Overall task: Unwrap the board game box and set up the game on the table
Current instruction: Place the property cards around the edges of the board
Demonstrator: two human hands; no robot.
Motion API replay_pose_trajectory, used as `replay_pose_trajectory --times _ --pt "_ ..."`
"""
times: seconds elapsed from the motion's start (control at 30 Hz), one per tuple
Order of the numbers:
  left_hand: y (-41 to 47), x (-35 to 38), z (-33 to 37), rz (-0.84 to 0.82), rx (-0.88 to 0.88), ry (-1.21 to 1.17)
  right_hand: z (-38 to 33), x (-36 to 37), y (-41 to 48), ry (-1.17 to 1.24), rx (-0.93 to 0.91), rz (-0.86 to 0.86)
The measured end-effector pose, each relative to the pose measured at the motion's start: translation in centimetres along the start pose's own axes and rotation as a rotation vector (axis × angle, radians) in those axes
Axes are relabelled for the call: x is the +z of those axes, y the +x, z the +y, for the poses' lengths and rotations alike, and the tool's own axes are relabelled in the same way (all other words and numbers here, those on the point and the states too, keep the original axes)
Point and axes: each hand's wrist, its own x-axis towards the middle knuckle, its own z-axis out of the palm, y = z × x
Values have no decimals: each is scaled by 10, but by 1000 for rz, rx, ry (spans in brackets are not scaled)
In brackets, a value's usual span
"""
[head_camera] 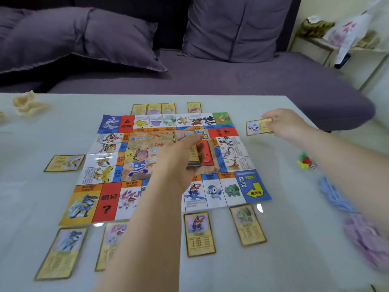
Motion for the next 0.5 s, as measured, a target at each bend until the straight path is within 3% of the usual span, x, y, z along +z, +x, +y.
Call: replay_pose_trajectory --times 0.13,0.3,0.5 --pt "7 6 -10 -28 13 11 16 11 12 -234 -68 -33" --pt "5 7 -13 -31 8 12 14 18 -4 -562 -123 121" --pt "3 6 -13 -16 10 6 16 34 -34 -735 -360 -165"
